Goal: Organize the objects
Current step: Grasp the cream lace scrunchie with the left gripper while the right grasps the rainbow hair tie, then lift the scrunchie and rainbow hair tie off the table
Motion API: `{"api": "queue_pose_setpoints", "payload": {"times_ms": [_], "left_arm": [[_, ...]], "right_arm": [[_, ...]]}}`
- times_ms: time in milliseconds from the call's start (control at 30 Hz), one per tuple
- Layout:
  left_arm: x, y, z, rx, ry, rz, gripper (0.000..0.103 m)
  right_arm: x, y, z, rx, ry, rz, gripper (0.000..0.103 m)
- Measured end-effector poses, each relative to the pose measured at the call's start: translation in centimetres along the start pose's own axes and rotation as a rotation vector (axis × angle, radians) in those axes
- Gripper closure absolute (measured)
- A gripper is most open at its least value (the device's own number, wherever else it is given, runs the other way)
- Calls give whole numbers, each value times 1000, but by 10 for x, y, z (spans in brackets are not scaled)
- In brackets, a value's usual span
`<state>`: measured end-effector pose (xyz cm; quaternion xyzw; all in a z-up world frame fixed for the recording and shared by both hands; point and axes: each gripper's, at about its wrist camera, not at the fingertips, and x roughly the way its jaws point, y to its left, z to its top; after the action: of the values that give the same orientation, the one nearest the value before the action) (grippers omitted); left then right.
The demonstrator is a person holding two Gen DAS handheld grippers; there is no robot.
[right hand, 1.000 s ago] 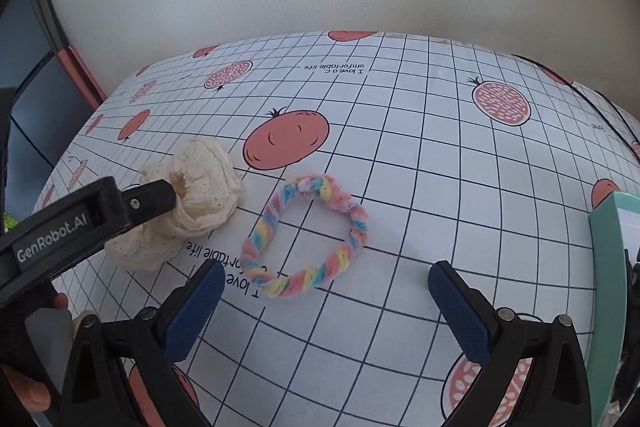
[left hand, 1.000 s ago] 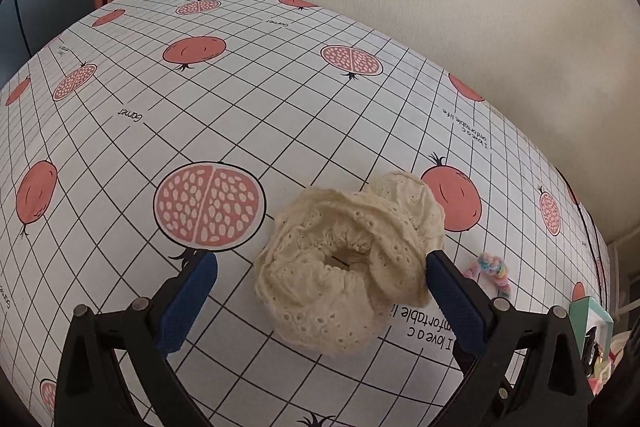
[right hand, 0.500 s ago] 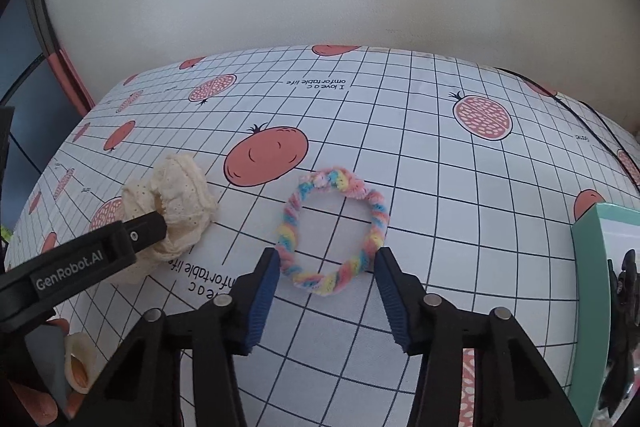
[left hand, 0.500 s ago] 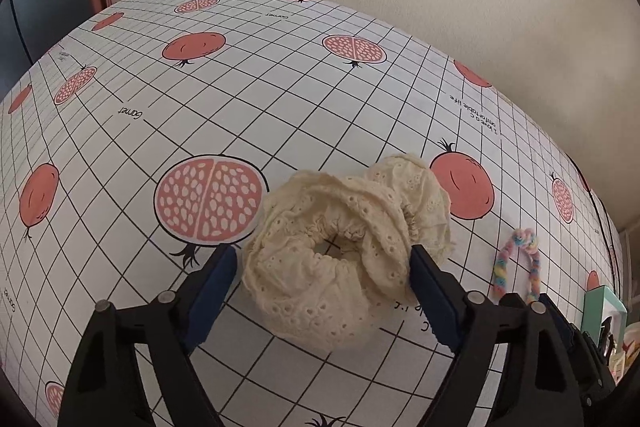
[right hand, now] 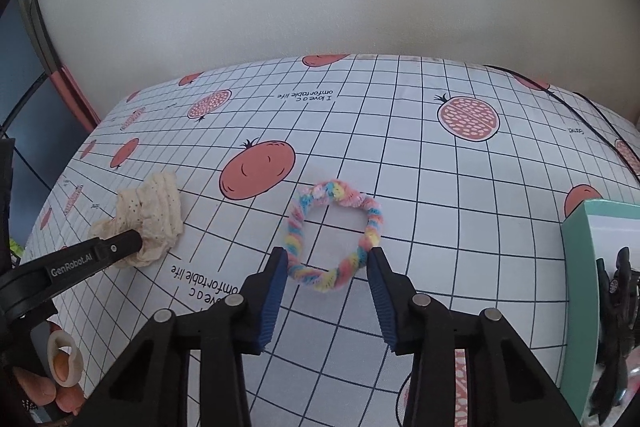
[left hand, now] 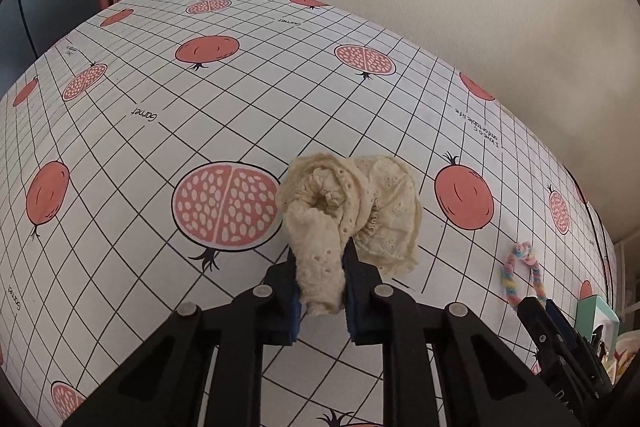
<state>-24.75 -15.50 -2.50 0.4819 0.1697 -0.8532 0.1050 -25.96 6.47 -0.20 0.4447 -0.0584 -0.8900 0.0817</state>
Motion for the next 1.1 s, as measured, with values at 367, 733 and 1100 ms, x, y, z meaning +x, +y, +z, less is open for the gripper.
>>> {"api": "queue_pose_setpoints", "payload": {"times_ms": [367, 733, 1100], "left_arm": [[-31, 6, 15, -35, -62, -20, 87], [-41, 0, 18, -32, -72, -31, 87], [-40, 0, 17, -34, -64, -41, 87]], "right_arm": [[-19, -5, 8, -5, -28, 13, 77], [-13, -16, 4, 37, -2, 20, 98], [-18, -29, 8, 109, -20, 71, 103]]}}
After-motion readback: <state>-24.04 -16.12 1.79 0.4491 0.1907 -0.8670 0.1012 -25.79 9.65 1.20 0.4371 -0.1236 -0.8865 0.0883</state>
